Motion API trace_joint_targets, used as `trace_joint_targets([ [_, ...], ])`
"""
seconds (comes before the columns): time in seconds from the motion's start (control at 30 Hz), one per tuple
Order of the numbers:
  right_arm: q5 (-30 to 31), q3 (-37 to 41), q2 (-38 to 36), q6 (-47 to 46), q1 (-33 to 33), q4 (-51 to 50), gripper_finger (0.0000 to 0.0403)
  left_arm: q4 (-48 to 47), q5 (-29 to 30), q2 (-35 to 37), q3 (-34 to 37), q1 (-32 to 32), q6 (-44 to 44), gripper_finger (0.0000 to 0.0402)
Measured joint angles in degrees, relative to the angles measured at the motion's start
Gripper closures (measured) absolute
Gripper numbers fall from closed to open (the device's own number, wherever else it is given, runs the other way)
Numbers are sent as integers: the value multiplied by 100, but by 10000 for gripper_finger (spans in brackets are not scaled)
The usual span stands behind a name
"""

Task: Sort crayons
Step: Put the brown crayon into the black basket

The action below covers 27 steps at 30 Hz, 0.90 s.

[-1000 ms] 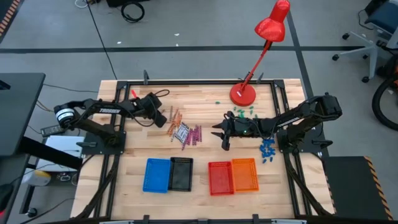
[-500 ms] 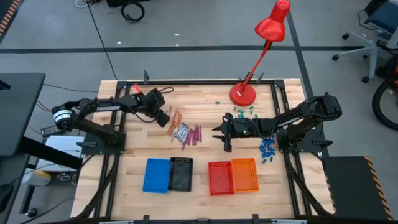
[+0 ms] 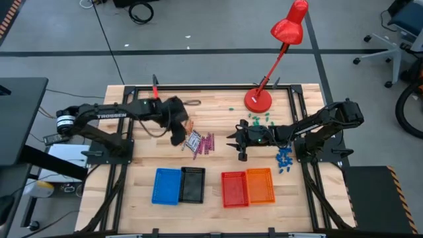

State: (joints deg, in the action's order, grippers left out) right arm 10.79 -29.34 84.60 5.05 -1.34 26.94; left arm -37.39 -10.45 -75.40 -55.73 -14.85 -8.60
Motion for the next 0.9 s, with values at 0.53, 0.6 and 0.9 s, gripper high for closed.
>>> trace_joint_targets([
  [0.53,605,-2,-2,-270,-2,-268,259,859,210,-39,-58,2268,2335,361],
  [0.6,605,-2,-2,-428,-4,-437,259,957,281,-87,-62,2514,2752,360],
  [0.9,800,-2,-2,-556,-222,-752,259,1650,879,-852,-67,3551,4538,360],
])
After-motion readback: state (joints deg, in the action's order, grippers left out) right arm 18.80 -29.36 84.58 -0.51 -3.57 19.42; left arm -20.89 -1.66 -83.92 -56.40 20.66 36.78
